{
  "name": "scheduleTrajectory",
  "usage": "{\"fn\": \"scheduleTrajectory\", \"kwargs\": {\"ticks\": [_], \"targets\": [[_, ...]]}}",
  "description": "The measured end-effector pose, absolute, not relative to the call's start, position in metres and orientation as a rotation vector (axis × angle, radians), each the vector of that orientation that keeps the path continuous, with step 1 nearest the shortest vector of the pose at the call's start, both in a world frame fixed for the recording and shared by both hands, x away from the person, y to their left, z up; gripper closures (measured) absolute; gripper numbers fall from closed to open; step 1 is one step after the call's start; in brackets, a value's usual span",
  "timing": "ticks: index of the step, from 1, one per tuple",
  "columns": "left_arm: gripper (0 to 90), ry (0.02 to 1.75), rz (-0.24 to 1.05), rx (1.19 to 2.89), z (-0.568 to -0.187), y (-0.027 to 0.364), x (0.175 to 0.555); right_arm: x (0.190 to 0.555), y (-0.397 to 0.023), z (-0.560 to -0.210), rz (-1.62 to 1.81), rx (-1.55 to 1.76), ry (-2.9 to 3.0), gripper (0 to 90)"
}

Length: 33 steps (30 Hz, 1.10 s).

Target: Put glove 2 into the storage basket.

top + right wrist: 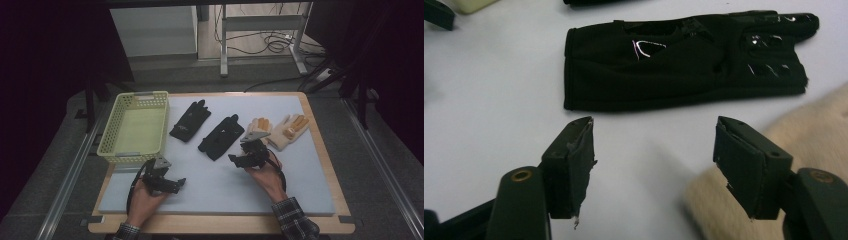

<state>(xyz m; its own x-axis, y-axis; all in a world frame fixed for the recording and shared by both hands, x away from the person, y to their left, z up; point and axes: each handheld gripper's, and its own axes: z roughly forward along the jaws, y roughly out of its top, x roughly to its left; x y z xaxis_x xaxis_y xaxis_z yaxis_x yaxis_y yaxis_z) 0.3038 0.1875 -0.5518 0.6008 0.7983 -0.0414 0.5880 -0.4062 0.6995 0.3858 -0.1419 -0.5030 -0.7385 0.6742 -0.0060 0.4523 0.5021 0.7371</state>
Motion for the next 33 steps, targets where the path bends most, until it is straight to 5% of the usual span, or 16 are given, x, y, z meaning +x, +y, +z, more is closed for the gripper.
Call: {"fn": "scheduleTrajectory", "kwargs": {"ticks": [11,26,33], "targets": [[3.3,1.09,0.392,2.14,-0.552,0.188,0.304,0.415,-0.116,-0.511,1.056,0.972,2.48,36.7],[3.6,1.093,0.39,2.136,-0.552,0.188,0.304,0.462,-0.086,-0.515,0.991,1.057,2.441,20.7],[3.8,1.094,0.39,2.135,-0.552,0.188,0.304,0.48,-0.074,-0.526,0.914,1.121,2.434,20.1]]}}
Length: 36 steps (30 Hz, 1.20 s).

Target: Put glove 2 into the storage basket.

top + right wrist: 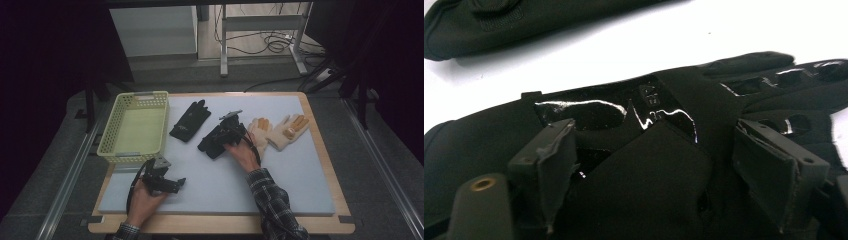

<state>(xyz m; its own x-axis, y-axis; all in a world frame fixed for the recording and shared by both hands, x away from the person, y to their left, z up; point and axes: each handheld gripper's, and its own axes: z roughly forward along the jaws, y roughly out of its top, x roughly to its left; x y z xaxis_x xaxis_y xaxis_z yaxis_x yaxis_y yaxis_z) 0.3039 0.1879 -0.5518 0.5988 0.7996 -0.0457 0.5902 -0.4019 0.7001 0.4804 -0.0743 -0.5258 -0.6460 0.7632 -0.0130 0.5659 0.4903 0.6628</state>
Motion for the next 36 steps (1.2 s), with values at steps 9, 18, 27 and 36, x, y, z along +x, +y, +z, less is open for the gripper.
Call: {"fn": "scheduleTrajectory", "kwargs": {"ticks": [9,18,27,36], "targets": [[3.8,1.091,0.39,2.142,-0.552,0.188,0.304,0.475,-0.084,-0.524,0.901,1.063,2.428,72.9],[3.8,1.093,0.389,2.143,-0.552,0.188,0.304,0.477,-0.085,-0.514,0.874,0.927,2.504,77.8],[3.9,1.091,0.39,2.146,-0.551,0.188,0.304,0.428,-0.095,-0.466,1.026,0.684,2.647,77.6],[3.9,1.095,0.392,2.136,-0.552,0.188,0.304,0.377,-0.101,-0.485,0.981,0.499,2.782,77.2]]}}
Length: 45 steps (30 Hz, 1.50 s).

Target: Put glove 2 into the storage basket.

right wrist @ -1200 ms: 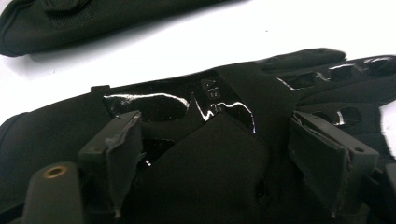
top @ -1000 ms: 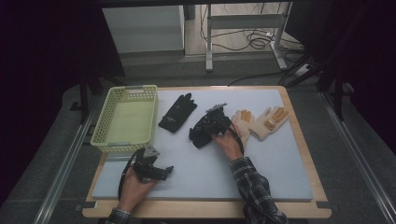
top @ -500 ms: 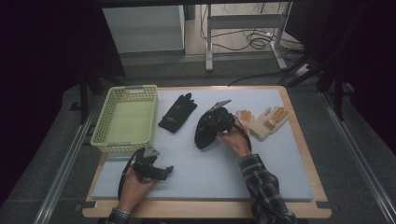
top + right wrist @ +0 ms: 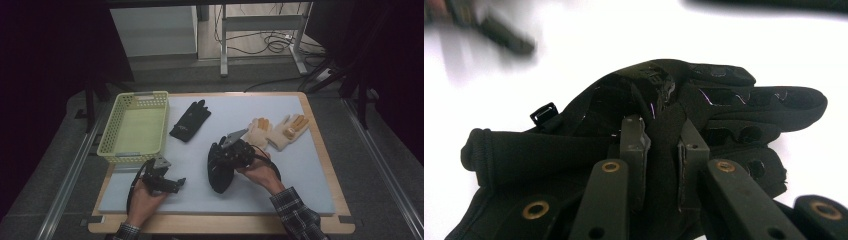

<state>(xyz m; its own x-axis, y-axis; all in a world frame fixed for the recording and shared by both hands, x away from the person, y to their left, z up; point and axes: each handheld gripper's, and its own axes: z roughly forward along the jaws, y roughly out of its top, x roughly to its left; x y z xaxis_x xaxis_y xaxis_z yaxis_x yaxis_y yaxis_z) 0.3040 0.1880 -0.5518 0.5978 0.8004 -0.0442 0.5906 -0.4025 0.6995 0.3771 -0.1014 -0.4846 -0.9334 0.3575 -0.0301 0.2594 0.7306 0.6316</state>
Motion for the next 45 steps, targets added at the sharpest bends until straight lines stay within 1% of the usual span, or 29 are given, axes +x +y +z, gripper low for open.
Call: {"fn": "scheduleTrajectory", "kwargs": {"ticks": [2,3,5,8,12,13,16,17,23,26,27,31,37,38,39,40,45], "targets": [[3.9,1.095,0.392,2.137,-0.552,0.188,0.304,0.375,-0.104,-0.496,0.952,0.468,2.791,76.1],[3.9,1.095,0.392,2.136,-0.552,0.188,0.304,0.374,-0.104,-0.501,0.951,0.46,2.79,73.0],[3.9,1.095,0.392,2.136,-0.552,0.188,0.304,0.374,-0.106,-0.507,0.971,0.47,2.763,56.1],[4.0,1.097,0.391,2.135,-0.552,0.188,0.304,0.377,-0.112,-0.503,1.043,0.536,2.715,47.0],[4.0,1.095,0.39,2.141,-0.552,0.188,0.304,0.388,-0.116,-0.496,1.117,0.627,2.682,43.6],[4.0,1.095,0.39,2.141,-0.552,0.188,0.304,0.396,-0.114,-0.493,1.134,0.673,2.67,41.9],[4.0,1.095,0.391,2.141,-0.552,0.188,0.304,0.404,-0.11,-0.492,1.158,0.708,2.654,41.2],[4.0,1.098,0.39,2.134,-0.552,0.188,0.304,0.413,-0.104,-0.489,1.168,0.745,2.643,40.6],[4.0,1.098,0.39,2.138,-0.552,0.188,0.304,0.44,-0.078,-0.485,1.186,0.797,2.612,41.6],[4.0,1.098,0.39,2.135,-0.552,0.188,0.304,0.452,-0.063,-0.486,1.178,0.801,2.608,48.3],[4.0,1.098,0.389,2.137,-0.552,0.188,0.304,0.456,-0.059,-0.487,1.177,0.79,2.609,51.8],[4.0,1.099,0.388,2.135,-0.552,0.188,0.304,0.47,-0.039,-0.492,1.156,0.771,2.618,59.8],[4.0,1.099,0.387,2.133,-0.552,0.188,0.304,0.488,-0.013,-0.499,1.159,0.776,2.617,69.7],[4.0,1.099,0.387,2.133,-0.552,0.188,0.304,0.488,-0.013,-0.499,1.159,0.776,2.617,69.7],[4.0,1.099,0.387,2.133,-0.552,0.188,0.304,0.492,-0.006,-0.501,1.151,0.789,2.617,74.2],[4.1,1.099,0.387,2.132,-0.552,0.188,0.304,0.494,-0.002,-0.502,1.146,0.791,2.61,76.2],[4.1,1.103,0.384,2.129,-0.552,0.188,0.304,0.505,0.012,-0.511,1.146,0.809,2.6,77.0]]}}
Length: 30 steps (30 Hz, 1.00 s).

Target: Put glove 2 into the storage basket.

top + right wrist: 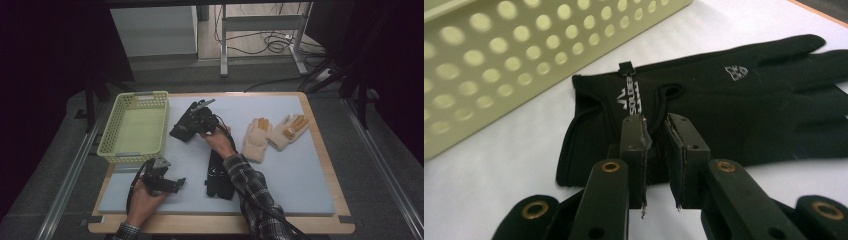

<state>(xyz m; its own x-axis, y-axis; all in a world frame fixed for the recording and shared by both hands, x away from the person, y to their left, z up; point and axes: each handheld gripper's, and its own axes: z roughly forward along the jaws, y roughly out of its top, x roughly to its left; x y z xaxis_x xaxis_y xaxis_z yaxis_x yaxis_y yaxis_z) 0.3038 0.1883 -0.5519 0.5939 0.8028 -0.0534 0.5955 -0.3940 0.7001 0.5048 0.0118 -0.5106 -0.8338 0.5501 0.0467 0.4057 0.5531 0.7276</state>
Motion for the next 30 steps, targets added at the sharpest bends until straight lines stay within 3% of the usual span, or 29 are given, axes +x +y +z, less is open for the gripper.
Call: {"fn": "scheduleTrajectory", "kwargs": {"ticks": [7,13,18,24,28,30], "targets": [[4.1,1.1,0.383,2.134,-0.552,0.189,0.304,0.513,0.029,-0.519,1.116,0.821,2.587,71.5],[4.1,1.101,0.382,2.133,-0.552,0.189,0.304,0.513,0.035,-0.526,1.06,0.849,2.587,87.4],[4.1,1.1,0.382,2.133,-0.552,0.189,0.304,0.51,0.03,-0.521,1.065,0.839,2.589,88.2],[4.1,1.097,0.386,2.14,-0.552,0.189,0.304,0.48,0.006,-0.487,1.067,0.727,2.664,88.0],[4.1,1.097,0.387,2.141,-0.552,0.189,0.304,0.469,-0.008,-0.482,1.007,0.695,2.7,82.6],[4.2,1.099,0.386,2.139,-0.552,0.189,0.304,0.472,-0.017,-0.484,1.018,0.72,2.639,61.3]]}}
